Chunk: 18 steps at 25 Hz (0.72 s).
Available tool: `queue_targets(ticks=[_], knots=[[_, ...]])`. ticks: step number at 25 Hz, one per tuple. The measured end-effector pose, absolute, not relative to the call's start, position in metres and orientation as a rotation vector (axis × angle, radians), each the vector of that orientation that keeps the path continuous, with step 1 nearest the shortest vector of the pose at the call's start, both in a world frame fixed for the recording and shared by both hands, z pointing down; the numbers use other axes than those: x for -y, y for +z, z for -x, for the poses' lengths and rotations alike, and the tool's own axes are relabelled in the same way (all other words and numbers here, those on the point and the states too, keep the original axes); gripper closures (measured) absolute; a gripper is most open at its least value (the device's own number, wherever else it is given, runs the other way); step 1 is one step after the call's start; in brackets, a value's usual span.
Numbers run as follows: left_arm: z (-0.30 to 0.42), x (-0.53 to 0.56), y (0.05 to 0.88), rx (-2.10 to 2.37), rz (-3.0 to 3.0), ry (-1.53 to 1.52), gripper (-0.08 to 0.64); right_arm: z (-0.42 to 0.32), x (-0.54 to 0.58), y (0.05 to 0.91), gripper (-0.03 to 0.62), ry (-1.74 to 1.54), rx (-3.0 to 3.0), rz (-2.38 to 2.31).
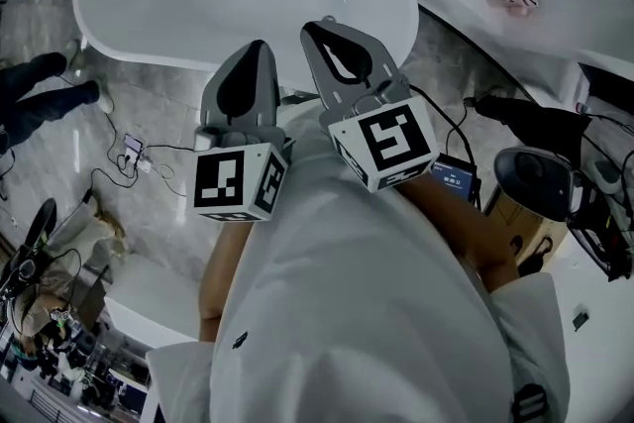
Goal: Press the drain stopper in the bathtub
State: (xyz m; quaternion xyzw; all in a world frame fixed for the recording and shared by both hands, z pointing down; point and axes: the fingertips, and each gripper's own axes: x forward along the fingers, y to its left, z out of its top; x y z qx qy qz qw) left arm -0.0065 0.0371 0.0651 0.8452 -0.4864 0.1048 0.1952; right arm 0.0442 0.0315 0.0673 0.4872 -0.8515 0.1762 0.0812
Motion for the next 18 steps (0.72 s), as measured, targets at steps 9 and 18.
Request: queue_targets(ticks=[9,18], knots=[[-0.029,-0.037,0.073,1.3,-2.401,0.328,0.555,-0.065,-0.035,0.064,0.6,0.469,2.538,-1.452],[-0.041,-0.04,0.072,1.344,-2.379,0.332,0.555,-0.082,-0.039,0.064,0.599,0.485,2.565,-1.433]])
